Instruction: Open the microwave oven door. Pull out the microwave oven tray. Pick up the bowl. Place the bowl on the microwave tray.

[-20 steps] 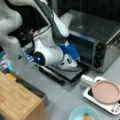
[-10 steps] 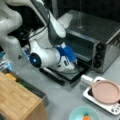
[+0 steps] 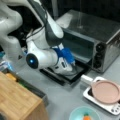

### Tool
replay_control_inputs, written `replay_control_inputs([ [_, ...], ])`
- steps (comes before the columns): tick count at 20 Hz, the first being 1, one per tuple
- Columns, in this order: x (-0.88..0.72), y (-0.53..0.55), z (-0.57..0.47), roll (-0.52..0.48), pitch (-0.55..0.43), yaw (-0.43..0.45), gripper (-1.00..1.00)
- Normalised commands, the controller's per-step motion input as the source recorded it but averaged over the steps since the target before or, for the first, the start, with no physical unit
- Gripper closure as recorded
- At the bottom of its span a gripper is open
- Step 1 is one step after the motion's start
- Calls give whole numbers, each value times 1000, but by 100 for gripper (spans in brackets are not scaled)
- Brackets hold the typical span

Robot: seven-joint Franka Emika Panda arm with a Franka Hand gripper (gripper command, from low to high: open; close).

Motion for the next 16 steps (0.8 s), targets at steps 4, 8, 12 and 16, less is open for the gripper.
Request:
replay_control_inputs([
  [4,192,-441,-173,22,1,191,100],
  [8,188,-479,-162,8,5,204,100],
  [12,194,-483,-150,-8,11,221,100],
  [16,190,-446,-145,5,18,223,100],
])
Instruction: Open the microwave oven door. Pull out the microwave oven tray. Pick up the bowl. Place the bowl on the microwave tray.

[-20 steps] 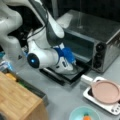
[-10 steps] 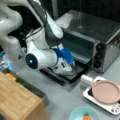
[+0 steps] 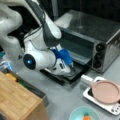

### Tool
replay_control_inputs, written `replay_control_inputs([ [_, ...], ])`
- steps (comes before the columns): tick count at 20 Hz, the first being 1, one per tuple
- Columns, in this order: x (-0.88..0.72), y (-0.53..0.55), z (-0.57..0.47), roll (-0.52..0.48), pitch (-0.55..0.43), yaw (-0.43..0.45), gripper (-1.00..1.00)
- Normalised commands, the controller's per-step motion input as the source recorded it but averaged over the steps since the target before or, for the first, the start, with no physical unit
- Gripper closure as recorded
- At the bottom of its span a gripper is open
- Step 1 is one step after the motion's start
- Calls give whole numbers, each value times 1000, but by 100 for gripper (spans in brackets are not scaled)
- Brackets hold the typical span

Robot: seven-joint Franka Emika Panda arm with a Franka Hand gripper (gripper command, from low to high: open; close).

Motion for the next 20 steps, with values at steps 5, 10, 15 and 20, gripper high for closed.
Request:
replay_control_inputs([
  [5,187,-372,-157,24,25,218,100],
  [10,181,-343,-167,17,26,187,-100],
  [15,160,-296,-195,38,22,175,-100],
  [20,126,-244,-203,43,31,172,-100],
])
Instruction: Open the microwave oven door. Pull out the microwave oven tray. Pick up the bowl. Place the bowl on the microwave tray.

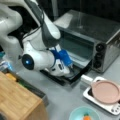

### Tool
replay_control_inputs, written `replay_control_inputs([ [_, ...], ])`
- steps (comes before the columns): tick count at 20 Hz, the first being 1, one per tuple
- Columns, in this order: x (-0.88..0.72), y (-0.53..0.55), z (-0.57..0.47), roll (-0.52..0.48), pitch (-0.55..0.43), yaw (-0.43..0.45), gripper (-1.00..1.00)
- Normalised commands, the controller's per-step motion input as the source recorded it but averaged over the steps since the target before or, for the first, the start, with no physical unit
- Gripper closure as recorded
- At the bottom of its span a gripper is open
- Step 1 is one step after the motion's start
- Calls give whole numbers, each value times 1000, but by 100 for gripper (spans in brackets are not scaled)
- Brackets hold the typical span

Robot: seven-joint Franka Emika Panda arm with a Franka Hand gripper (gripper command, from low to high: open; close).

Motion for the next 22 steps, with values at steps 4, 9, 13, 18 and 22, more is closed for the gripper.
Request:
replay_control_inputs([
  [4,57,-220,-144,-64,53,54,-100],
  [9,-44,-207,17,-229,98,-105,-100],
  [13,-118,-101,155,-257,105,-84,-100],
  [18,-145,35,185,-278,78,-61,-100],
  [22,-147,19,193,-394,63,-79,-100],
])
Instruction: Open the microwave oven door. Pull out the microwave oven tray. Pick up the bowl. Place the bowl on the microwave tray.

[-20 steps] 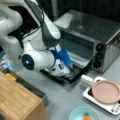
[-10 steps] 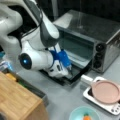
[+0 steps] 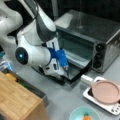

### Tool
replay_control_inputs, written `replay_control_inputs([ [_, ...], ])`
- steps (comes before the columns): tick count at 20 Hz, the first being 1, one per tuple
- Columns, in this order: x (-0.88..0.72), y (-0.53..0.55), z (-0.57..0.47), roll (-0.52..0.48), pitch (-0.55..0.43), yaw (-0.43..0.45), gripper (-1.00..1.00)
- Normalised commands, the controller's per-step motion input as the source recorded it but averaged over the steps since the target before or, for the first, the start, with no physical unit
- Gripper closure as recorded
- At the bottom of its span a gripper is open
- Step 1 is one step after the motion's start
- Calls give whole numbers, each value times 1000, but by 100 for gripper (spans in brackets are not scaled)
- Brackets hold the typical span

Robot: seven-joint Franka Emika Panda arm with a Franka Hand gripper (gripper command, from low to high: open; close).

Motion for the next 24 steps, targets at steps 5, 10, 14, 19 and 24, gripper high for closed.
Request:
replay_control_inputs([
  [5,-136,34,274,-437,48,-99,-100],
  [10,-76,26,263,-371,22,-82,-100],
  [14,6,-12,211,-320,26,-60,-100],
  [19,64,-25,243,-332,61,-91,-100],
  [24,145,-27,272,-358,73,-63,-100],
])
